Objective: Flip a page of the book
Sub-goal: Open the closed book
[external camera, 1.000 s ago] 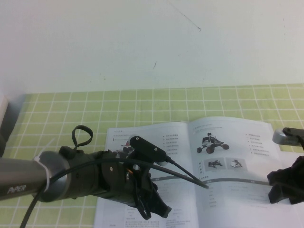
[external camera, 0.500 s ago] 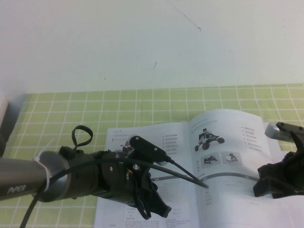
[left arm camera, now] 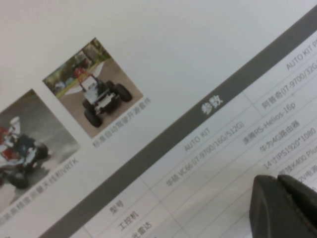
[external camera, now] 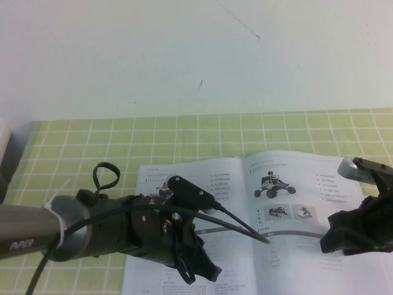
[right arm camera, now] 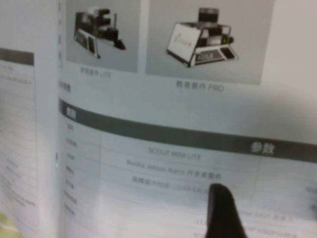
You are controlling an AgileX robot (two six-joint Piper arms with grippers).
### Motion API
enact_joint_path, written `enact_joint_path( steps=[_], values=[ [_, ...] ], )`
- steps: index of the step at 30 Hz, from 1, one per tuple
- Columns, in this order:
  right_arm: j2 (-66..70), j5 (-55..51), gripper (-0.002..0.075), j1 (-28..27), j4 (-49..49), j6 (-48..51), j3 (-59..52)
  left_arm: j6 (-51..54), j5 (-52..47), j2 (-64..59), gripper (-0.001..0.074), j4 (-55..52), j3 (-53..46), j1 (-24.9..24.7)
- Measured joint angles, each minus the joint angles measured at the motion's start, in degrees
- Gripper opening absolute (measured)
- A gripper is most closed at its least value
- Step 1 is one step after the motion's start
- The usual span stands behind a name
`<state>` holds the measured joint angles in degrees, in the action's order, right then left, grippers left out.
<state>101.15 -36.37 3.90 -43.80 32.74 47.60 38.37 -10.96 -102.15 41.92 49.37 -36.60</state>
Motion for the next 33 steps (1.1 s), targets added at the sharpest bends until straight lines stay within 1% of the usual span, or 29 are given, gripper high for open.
enact_joint_path(
  steps=[2,4,8,10,13,15,17,19,21,23,27,28,30,33],
  values=[
    [0.0,0.0,0.0379,0.0,0.0,1.0,0.0,0.1,0.0,0.0,-0.0004,0.0,0.0,0.0],
    [-0.6,-0.1,0.0347,0.0,1.6,1.2,0.2,0.2,0.0,0.0,-0.0004,0.0,0.0,0.0],
    [-4.6,-1.1,0.0247,0.0,9.4,-2.4,0.5,0.2,0.0,0.0,-0.0004,0.0,0.0,0.0],
    [-7.2,-2.2,0.0198,0.0,16.1,-7.2,0.5,0.2,0.0,0.0,-0.0004,0.0,0.0,0.0],
    [-10.4,-4.3,0.0145,0.1,27.8,-15.8,0.3,0.2,0.0,0.0,-0.0004,0.0,0.0,0.0],
    [-12.3,-3.9,0.0123,0.1,31.8,-20.5,-1.0,0.2,0.0,0.0,-0.0004,0.0,0.0,0.0],
    [-13.0,-1.9,0.0113,0.1,32.3,-22.2,-2.8,0.2,0.0,0.0,-0.0004,0.0,0.0,0.0],
    [-12.6,-0.1,0.0111,0.1,30.7,-21.3,-4.4,0.2,0.0,0.0,-0.0004,0.0,0.0,0.0],
    [-11.4,0.7,0.0125,0.1,28.2,-19.0,-4.9,0.2,0.0,0.0,-0.0004,0.0,0.0,0.0],
    [-9.4,1.3,0.0172,0.1,25.0,-16.3,-4.9,0.2,0.0,0.0,-0.0004,0.0,0.0,0.0],
    [-5.3,2.6,0.0368,0.1,19.1,-12.3,-4.9,0.2,0.0,0.0,-0.0004,0.0,0.0,0.0],
    [-4.8,2.8,0.0404,0.1,18.1,-11.9,-4.9,0.2,0.0,0.0,-0.0004,0.0,0.0,0.0],
    [-4.7,2.5,0.0440,0.1,17.0,-11.6,-4.8,0.2,0.0,0.0,-0.0004,0.0,0.0,0.0],
    [-4.7,2.5,0.0461,0.1,16.4,-11.4,-4.8,0.2,0.0,-0.1,-0.0004,0.0,0.0,0.0]
  ],
)
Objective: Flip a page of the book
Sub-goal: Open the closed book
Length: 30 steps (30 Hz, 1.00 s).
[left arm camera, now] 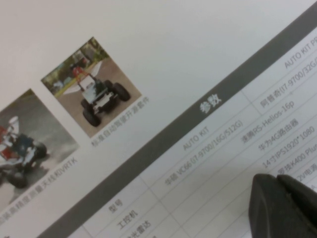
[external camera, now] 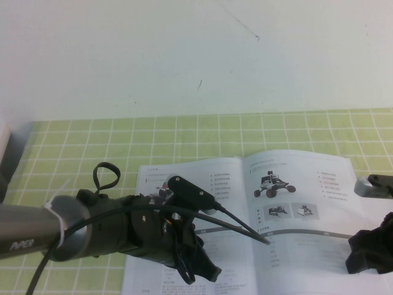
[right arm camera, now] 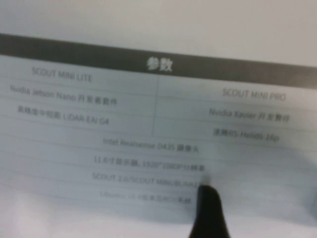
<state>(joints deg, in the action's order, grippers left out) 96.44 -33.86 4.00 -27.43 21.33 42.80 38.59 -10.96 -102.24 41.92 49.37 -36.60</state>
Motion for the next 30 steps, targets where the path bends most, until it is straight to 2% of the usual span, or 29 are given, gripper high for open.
enact_joint_path(
  steps=[11,23,30],
  values=[
    [0.0,-0.2,0.0442,0.0,1.5,-1.0,0.0,1.0,0.0,0.0,-0.0004,0.0,0.0,0.0],
    [-1.1,-0.8,0.0414,0.5,12.9,-8.9,0.1,1.0,0.1,0.0,-0.0005,0.0,0.0,0.0],
    [-1.2,-1.1,0.0414,0.5,12.9,-9.7,0.0,1.0,0.1,0.0,-0.0005,0.0,0.0,0.0]
  ],
)
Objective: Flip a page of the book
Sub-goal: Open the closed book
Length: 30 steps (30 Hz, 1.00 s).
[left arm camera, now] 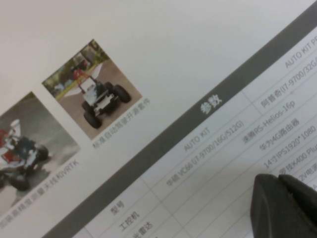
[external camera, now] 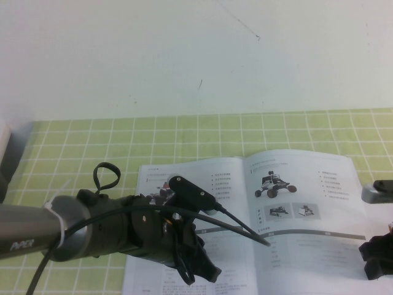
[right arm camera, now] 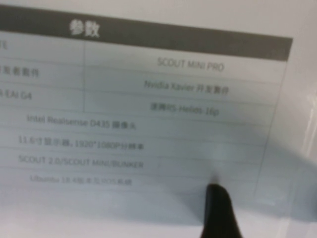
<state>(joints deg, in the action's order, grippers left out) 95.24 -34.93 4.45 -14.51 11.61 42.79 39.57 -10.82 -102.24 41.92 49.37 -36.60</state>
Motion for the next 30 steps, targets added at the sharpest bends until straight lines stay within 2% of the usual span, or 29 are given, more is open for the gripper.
enact_joint_path(
  steps=[21,30],
  values=[
    [0.0,0.2,0.0414,0.0,-4.7,3.1,0.0,-0.1,0.0,0.0,-0.0004,0.0,0.0,0.0],
    [0.0,0.2,0.0380,0.0,-6.2,5.0,0.0,-0.1,0.0,0.0,-0.0004,0.0,0.0,0.0]
  ],
)
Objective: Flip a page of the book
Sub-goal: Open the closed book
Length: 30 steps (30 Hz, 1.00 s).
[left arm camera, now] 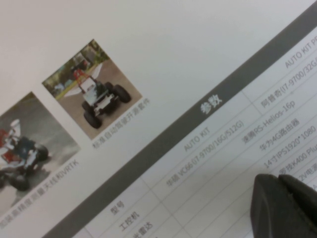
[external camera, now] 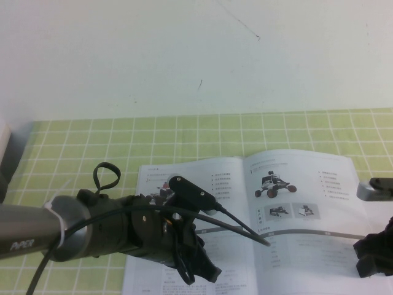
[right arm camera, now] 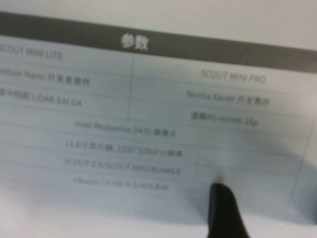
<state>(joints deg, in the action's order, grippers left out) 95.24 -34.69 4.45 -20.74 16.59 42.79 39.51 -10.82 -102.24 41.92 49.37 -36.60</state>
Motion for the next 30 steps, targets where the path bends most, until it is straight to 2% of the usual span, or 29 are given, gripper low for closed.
enact_joint_path(
  steps=[17,25,30],
  values=[
    [1.7,0.0,0.0369,-0.5,-3.1,2.3,0.2,0.2,0.1,0.0,-0.0004,0.0,0.0,0.0],
    [2.3,0.4,0.0368,-0.6,-17.2,15.5,0.2,0.2,0.7,0.0,-0.0004,0.0,0.0,0.1],
    [2.7,0.6,0.0344,-0.6,-21.9,18.7,0.1,0.2,0.7,0.0,-0.0004,0.0,0.0,0.1]
  ],
)
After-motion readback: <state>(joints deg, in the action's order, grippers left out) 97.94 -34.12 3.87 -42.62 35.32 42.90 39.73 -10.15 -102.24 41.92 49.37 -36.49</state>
